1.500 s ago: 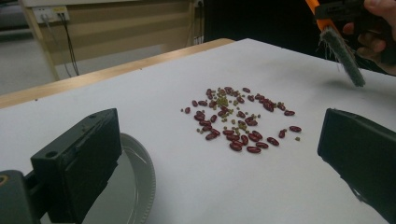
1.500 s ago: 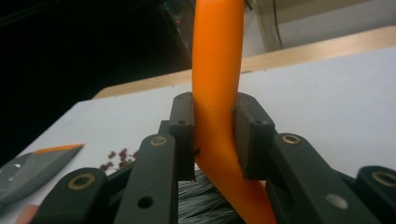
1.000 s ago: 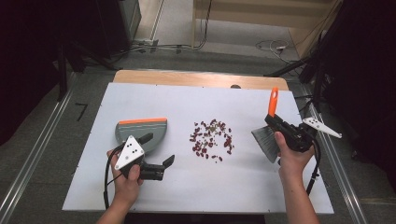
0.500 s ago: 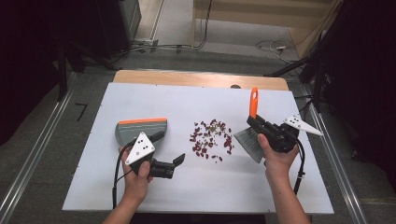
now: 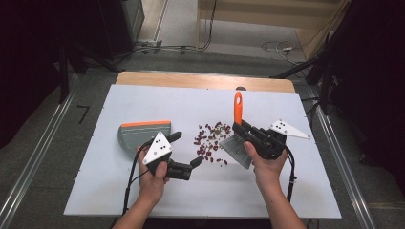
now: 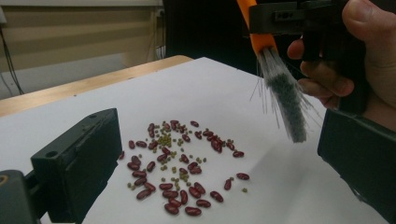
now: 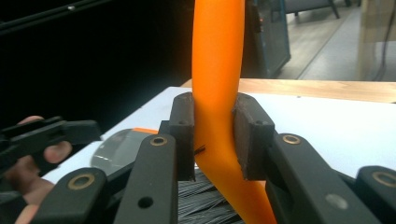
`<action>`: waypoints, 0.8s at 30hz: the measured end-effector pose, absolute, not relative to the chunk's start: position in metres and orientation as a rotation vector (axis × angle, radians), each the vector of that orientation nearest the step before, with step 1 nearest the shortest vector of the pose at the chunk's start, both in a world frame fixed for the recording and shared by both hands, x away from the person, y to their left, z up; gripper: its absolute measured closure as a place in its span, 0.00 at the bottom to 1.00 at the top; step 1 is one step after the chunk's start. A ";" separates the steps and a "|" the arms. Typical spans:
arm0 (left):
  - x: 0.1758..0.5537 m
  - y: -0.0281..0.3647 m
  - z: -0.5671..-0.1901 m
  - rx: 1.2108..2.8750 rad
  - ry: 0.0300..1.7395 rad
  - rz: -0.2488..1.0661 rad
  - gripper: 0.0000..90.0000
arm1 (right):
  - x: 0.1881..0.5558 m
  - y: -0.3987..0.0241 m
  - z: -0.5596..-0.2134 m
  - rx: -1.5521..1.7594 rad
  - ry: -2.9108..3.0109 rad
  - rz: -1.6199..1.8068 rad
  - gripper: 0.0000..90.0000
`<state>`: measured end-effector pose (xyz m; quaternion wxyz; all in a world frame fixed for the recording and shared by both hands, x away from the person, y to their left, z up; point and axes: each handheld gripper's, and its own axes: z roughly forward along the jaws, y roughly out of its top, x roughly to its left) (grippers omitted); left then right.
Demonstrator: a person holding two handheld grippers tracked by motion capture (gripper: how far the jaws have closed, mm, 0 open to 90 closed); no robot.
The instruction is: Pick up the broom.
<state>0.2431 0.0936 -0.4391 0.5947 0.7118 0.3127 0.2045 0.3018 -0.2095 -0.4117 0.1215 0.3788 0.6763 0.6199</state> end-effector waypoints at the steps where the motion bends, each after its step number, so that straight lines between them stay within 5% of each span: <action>1: 0.243 0.091 -0.439 1.653 0.724 0.474 0.00 | 0.301 -0.207 -0.411 1.096 1.976 1.818 0.78; 18: 0.240 0.050 -0.445 1.690 0.704 0.327 0.03 | 0.286 -0.170 -0.406 1.005 2.029 1.886 0.78; 24: 0.240 0.039 -0.448 1.715 0.776 0.340 0.19 | 0.279 -0.162 -0.403 0.971 2.031 1.908 0.78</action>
